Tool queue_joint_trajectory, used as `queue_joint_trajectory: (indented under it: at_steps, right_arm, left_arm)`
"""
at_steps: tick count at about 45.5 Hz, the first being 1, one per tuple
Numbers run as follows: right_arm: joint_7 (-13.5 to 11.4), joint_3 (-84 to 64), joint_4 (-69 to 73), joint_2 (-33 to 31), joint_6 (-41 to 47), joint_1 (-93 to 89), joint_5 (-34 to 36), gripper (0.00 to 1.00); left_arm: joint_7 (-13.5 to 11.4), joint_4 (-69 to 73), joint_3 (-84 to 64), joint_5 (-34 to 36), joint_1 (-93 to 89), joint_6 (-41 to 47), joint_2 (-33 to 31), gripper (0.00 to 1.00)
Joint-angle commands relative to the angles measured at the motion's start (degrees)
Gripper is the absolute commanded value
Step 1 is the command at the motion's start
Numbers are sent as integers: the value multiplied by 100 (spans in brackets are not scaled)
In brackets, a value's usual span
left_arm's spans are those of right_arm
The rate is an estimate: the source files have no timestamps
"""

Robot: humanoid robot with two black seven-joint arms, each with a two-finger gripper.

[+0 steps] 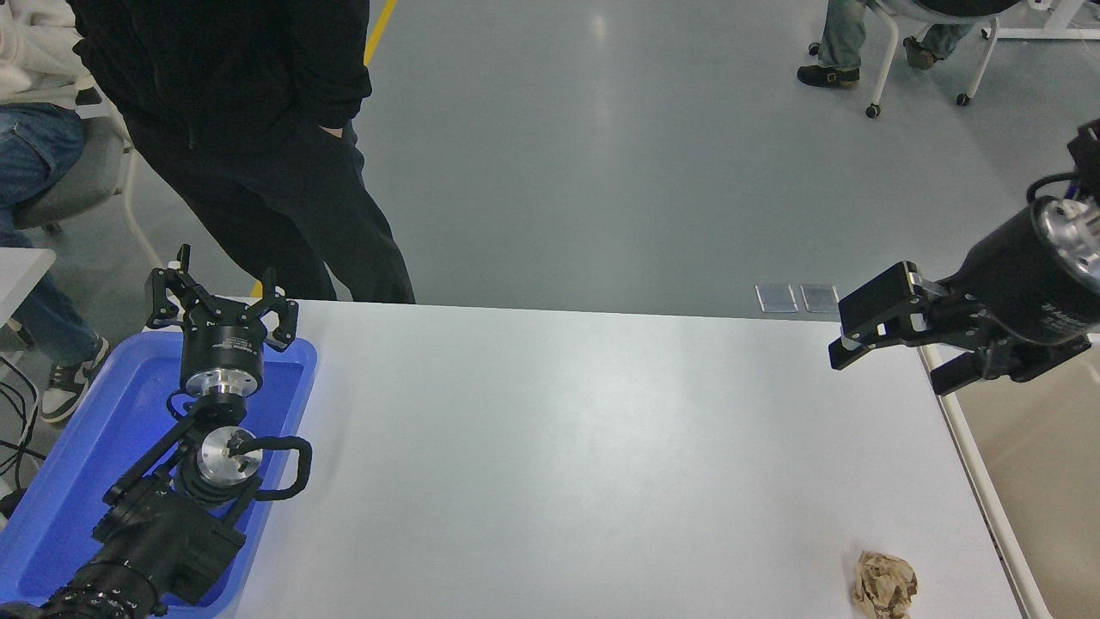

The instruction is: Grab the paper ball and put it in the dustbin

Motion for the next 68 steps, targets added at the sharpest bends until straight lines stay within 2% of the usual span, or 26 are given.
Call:
queue_joint_trajectory:
  at_steps: [1,3,11,23,37,49,68]
  right_arm:
    - [1,177,-163,-782,-48,-827,-1092,100]
    - [1,413,-242,-1010,-144,-1282,-1478,100]
    - [1,1126,-515,-1468,-452,-2514,-2279,100]
    - [1,2014,-788,-1653,-1076,-4185,-3027,100]
    - [1,2234,-796,-1644,-1884,-4933,-3053,100]
    - [1,2524,-779,-1618,-2192,-5345,-2957,100]
    - [10,2893,-972,-1161,-2746,-6216,-2957,100]
  left_arm:
    - [0,1,0,0,0,0,0,99]
    - [0,1,0,0,0,0,0,99]
    - [0,1,9,0,0,0,0,99]
    - [0,-8,9,0,0,0,0,99]
    - [0,1,9,0,0,0,0,99]
    - [0,-8,9,0,0,0,0,99]
    - [0,1,9,0,0,0,0,99]
